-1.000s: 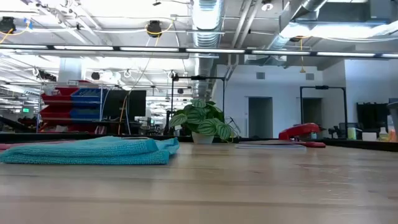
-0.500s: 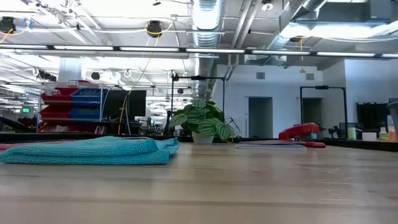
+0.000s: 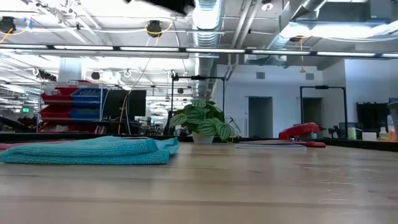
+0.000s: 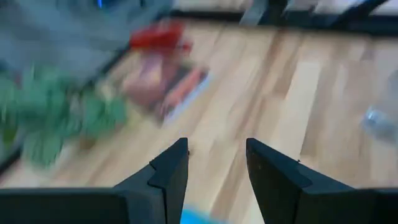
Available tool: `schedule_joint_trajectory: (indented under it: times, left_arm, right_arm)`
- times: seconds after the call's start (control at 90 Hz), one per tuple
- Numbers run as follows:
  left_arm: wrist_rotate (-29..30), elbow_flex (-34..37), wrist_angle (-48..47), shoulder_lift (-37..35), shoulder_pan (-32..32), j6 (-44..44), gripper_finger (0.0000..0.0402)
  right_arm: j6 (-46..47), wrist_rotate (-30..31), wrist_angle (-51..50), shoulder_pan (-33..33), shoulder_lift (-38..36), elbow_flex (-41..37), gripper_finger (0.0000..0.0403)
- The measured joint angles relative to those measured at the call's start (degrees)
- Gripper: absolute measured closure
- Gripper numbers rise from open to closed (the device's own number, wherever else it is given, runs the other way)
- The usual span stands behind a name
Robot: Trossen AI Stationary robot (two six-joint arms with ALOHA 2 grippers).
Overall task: Apply microfiber cloth
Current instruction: Spray the front of the pink cellphone with the transparent spray bottle
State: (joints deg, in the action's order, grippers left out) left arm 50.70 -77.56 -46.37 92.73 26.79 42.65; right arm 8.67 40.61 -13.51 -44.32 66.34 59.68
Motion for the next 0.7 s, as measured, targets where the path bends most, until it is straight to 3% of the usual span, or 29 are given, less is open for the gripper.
schedule_joint_trajectory:
  times: [0.089, 0.156, 0.322, 0.456, 0.556, 0.7]
  left_arm:
    - [-0.80, 0.00, -12.64, -1.86, -4.20, 6.62, 0.0265]
    - [-4.20, 0.00, -19.78, -3.65, -8.28, 9.07, 0.0267]
    - [-18.43, 0.69, -28.59, -6.80, -16.96, 6.76, 0.0299]
    - [-32.74, 6.32, -32.66, -9.00, -20.10, 6.82, 0.0357]
    - [-38.86, 13.30, -33.87, -9.83, -20.01, 9.71, 0.0394]
    - [-43.20, 22.67, -32.88, -9.97, -20.13, 15.23, 0.0395]
  right_arm:
    - [-0.64, -10.48, -0.23, 9.71, 3.01, -0.07, 0.0245]
    - [-0.68, -15.14, -0.60, 15.81, 5.41, -0.22, 0.0251]
    - [1.45, -19.53, -0.03, 26.10, 10.85, -0.04, 0.0261]
    - [1.58, -20.43, -0.29, 28.71, 16.09, -0.07, 0.0265]
    - [-1.22, -25.75, -0.60, 28.75, 20.62, -0.07, 0.0266]
    - [-2.12, -28.89, -1.61, 29.10, 25.66, -0.11, 0.0266]
